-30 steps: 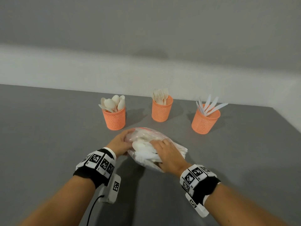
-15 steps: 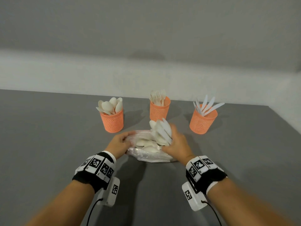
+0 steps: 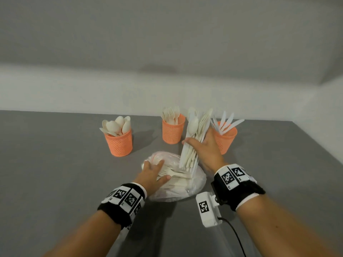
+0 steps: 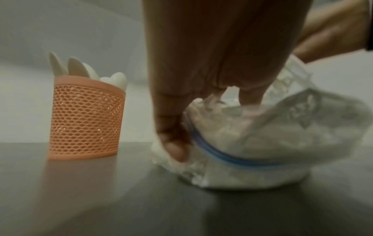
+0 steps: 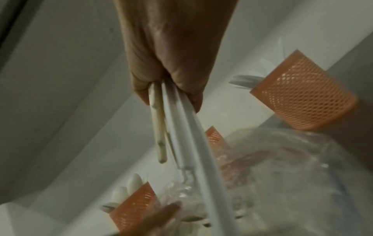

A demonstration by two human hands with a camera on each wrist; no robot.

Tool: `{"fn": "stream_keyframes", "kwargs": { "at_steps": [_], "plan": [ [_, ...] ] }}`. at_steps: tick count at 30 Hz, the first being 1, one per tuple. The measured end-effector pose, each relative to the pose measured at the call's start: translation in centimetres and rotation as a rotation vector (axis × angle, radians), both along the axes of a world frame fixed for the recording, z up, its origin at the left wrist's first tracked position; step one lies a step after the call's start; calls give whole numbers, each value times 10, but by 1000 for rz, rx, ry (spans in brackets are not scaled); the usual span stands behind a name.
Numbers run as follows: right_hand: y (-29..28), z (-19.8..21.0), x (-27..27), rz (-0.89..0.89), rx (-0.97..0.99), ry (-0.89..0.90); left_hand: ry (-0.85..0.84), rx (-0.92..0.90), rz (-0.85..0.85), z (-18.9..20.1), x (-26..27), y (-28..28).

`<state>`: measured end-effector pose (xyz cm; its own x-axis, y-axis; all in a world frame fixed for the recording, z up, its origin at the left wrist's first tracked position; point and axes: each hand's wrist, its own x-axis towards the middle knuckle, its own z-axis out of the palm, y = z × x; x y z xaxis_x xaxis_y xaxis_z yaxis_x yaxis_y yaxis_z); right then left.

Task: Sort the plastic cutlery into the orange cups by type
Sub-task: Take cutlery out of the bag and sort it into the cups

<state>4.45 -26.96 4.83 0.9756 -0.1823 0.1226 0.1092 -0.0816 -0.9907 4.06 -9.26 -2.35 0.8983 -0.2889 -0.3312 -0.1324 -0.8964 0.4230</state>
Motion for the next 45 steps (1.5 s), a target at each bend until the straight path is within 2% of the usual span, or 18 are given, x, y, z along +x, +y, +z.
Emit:
{"fn": "stream_keyframes", "kwargs": {
  "at_steps": [3,5,7,9,12,17,21,25,27,30,35,38,41,45],
  "plan": [
    [-4,4,-2,-44,85,0,-256,106,86,21,-2,-1],
    [-6,13,0,-46,72,-21,-352,-126,96,42,-2,0],
    [-1,24,1,-6,61,-38,-264,-498,31,67,-2,-4],
    [10,33,0,59,74,-29,-99,-746,-35,87,-1,-15],
    [27,39,-1,111,47,-37,30,-977,-22,98,10,-28],
    [36,41,-3,179,-134,-43,186,-1260,9,84,13,-35],
    [41,36,0,233,-254,16,258,-1344,74,75,17,-37],
    [34,32,-7,209,-217,87,333,-1407,119,77,28,-28],
    [28,25,-12,258,-200,134,383,-1428,152,76,37,-24],
    [24,18,-14,363,-184,177,447,-1383,182,73,47,-19],
    [27,16,-9,382,-232,170,455,-1318,200,69,56,-17],
    [36,14,-9,328,-323,124,431,-1293,215,67,62,-15],
    [45,5,-5,194,-443,35,418,-1307,210,67,66,-13],
    [50,-1,0,38,-434,-14,445,-1277,97,66,67,-9]
  ]
}}
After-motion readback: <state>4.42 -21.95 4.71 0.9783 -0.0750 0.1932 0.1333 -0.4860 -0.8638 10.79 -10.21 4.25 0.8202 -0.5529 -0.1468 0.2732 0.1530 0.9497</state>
